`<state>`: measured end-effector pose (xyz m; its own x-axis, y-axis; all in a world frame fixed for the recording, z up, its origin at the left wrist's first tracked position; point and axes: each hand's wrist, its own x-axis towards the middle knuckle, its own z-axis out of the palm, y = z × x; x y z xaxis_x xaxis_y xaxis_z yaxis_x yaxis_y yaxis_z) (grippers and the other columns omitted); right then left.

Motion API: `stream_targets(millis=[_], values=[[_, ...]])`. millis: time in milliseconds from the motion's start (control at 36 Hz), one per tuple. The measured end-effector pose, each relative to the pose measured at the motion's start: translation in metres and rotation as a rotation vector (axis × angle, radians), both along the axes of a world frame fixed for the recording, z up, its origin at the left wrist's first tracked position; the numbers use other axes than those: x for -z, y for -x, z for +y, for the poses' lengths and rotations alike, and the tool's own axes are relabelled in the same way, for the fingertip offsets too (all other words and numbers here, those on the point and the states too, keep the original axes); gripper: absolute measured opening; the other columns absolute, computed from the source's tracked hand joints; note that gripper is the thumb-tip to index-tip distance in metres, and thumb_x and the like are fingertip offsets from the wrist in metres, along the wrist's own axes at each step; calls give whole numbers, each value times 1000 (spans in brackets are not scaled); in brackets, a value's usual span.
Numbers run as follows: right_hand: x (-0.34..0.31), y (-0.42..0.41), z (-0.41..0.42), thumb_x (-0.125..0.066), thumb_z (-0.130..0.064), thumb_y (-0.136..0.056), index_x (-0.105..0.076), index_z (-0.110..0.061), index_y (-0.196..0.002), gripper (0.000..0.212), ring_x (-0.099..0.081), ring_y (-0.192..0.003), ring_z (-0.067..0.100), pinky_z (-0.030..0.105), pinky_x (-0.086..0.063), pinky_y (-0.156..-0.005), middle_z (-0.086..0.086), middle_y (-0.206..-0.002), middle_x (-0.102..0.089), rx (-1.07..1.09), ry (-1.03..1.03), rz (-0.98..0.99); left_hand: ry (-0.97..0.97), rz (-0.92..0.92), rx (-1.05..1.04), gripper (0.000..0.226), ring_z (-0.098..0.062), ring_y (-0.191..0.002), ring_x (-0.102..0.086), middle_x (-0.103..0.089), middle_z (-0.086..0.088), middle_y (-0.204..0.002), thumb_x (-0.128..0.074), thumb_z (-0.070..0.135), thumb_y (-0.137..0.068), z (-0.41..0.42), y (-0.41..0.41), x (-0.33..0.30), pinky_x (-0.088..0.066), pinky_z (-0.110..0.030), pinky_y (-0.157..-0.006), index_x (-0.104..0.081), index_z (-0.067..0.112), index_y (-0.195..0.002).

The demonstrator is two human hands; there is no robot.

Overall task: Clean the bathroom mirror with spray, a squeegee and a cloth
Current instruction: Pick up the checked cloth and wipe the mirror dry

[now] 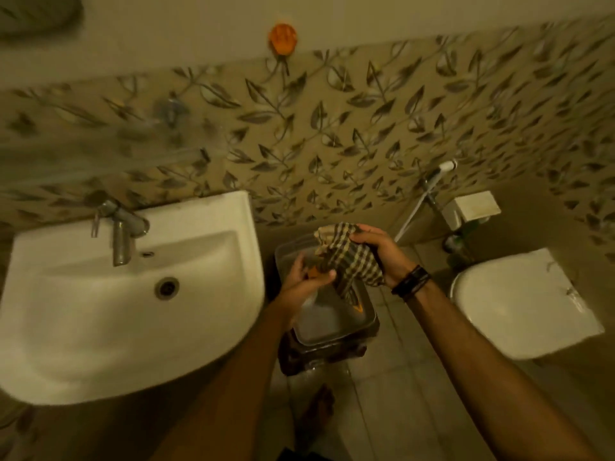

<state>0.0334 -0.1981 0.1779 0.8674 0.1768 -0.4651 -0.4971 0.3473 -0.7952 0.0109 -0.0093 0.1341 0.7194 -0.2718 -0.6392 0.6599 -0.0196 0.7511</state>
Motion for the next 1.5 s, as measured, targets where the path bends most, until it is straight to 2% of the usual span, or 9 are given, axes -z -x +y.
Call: stream_targets(millis=[194,278,500,806,944,1083,1167,1333,1500], values=[[-101,-19,46,-58,-5,-95,-64,-5,-107,14,-69,-88,21,32,-54,-82,11,-103,-70,-2,181,-156,-132,-20,-68,95,-25,-137,-46,-36,-4,-161,-82,31,-85,36,-8,-42,-44,-36,-102,-25,18,-160],[-134,-21,74,-58,-8,-96,-66,-6,-115,20,-67,-97,26,38,-51,-91,15,-114,-69,-6,273,-220,82,152,-103,60,-30,-126,-54,-51,-12,-149,-57,49,-100,52,-5,-59,-46,-41,-100,-47,14,-147],[-174,-6,175,-56,-10,-98,-64,-6,-103,10,-68,-90,24,36,-53,-86,10,-97,-70,-67,182,-267,767,258,-268,92,-45,-133,-51,-61,-25,-138,-49,79,-83,129,2,-109,-38,-62,-113,-58,7,-140],[-132,17,236,-75,-40,-86,-63,-20,-109,33,-54,-106,14,33,-43,-93,-8,-108,-59,133,953,-250,798,19,-185,41,-38,-111,-67,-64,-26,-133,-58,21,-93,225,4,-129,-56,-50,-93,-69,1,-126],[-94,47,246,-51,-86,-76,-66,-11,-123,89,-51,-129,35,54,-34,-114,16,-130,-61,206,127,230,779,82,-127,51,-38,-110,-69,-63,-23,-136,-62,16,-88,247,7,-129,-60,-47,-87,-59,1,-137],[-73,72,267,-43,-80,-85,-56,-1,-139,97,-51,-133,41,55,-41,-111,26,-147,-48,199,-433,143,702,65,0,38,-35,-101,-72,-72,-20,-118,-61,11,-85,258,4,-135,-58,-45,-88,-69,2,-120],[-81,68,273,-48,-74,-86,-57,-3,-138,88,-43,-139,40,53,-26,-120,26,-149,-46,180,-419,14,579,46,55,33,-37,-106,-70,-70,-23,-122,-63,5,-86,268,-4,-139,-54,-47,-96,-71,0,-118],[-91,31,277,-65,-7,-90,-52,1,-139,51,-58,-124,38,44,-53,-101,29,-145,-49,39,-141,-81,220,23,86,28,-31,-97,-72,-75,-18,-111,-69,9,-89,283,-36,-165,-58,-41,-89,-71,1,-116],[-116,-8,306,-57,-12,-93,-57,1,-133,42,-63,-117,36,45,-55,-97,24,-135,-60,74,-288,-138,21,-156,-189,41,-32,-95,-75,-78,-14,-105,-83,18,-79,291,-68,-197,-62,-40,-80,-72,6,-117]])
